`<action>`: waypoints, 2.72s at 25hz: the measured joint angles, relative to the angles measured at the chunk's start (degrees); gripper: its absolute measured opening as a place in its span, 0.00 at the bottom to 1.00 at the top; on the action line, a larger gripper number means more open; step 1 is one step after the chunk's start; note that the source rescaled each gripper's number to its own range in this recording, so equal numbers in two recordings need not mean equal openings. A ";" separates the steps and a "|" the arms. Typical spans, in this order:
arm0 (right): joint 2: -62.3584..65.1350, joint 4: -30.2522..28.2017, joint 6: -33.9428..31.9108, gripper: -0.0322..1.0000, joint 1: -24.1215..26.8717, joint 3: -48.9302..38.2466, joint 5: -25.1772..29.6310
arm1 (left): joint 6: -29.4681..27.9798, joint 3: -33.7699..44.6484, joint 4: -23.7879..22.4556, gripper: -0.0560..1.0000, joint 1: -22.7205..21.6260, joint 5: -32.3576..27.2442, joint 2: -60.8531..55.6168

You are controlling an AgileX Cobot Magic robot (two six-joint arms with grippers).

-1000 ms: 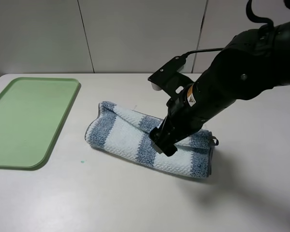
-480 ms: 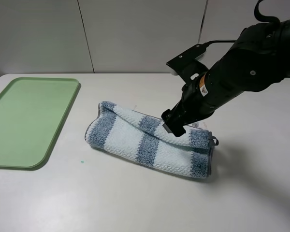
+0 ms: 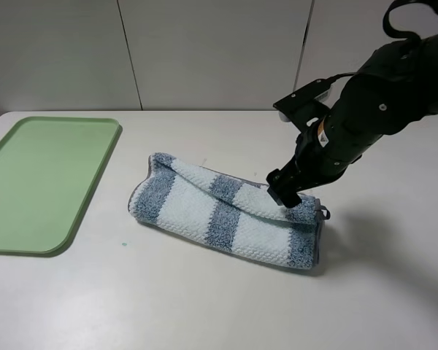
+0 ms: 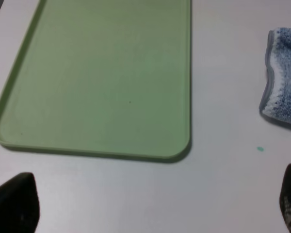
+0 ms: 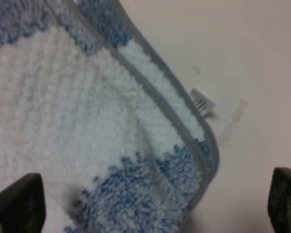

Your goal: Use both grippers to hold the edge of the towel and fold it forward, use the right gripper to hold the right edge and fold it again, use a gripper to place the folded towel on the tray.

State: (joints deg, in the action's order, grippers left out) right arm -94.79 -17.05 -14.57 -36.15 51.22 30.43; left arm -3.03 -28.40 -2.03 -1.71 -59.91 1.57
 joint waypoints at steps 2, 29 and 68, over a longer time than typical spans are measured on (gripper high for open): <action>-1.46 0.14 1.06 1.00 0.00 0.00 -0.29 | 0.00 0.00 0.00 1.00 0.00 0.00 0.00; -7.65 -2.24 0.10 1.00 10.92 1.26 -5.42 | 0.00 0.00 -0.05 1.00 0.00 0.00 0.00; -13.09 16.09 -27.22 1.00 8.79 4.02 7.08 | 0.00 0.00 -0.05 1.00 0.00 0.00 0.00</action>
State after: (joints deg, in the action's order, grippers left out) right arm -107.87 -0.97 -41.79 -27.36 55.24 37.51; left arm -3.03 -28.40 -2.08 -1.71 -59.91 1.57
